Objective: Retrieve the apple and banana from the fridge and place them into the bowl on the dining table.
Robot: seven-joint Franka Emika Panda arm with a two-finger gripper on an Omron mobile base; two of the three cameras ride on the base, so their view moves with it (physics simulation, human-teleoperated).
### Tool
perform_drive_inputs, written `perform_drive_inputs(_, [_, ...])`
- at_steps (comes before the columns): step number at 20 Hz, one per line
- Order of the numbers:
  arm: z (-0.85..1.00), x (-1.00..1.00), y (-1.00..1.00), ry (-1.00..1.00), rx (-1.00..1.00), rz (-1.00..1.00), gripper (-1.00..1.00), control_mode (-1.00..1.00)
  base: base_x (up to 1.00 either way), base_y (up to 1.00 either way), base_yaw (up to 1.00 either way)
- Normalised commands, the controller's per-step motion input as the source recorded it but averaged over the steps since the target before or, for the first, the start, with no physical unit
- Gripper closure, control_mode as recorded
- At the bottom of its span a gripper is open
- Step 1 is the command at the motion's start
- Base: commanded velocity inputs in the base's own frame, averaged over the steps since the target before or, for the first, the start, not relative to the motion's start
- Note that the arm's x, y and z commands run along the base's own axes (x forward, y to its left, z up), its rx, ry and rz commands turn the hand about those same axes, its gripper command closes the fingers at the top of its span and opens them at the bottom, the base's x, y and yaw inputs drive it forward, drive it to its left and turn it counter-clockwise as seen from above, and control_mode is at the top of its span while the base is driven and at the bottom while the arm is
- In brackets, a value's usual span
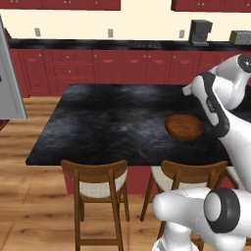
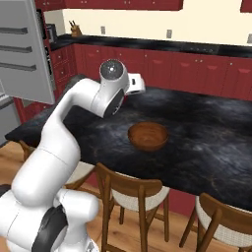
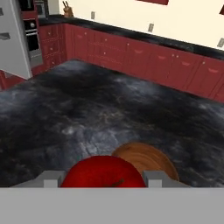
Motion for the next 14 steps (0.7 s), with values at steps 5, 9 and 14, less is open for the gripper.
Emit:
perform_drive_inputs(5, [-0.24, 0.28, -0.47, 0.22, 0.0, -0.13, 1.0, -1.0, 0.0, 0.0, 0.0])
perform_drive_inputs(9, [-0.43, 0.23, -0.61, 0.07, 0.0, -0.09, 1.0, -1.0, 0.0, 0.0, 0.0])
perform_drive_inputs(14, [-0.59, 0.36, -0.41, 0.0, 0.0, -0.01, 1.0, -1.0, 0.0, 0.0, 0.0])
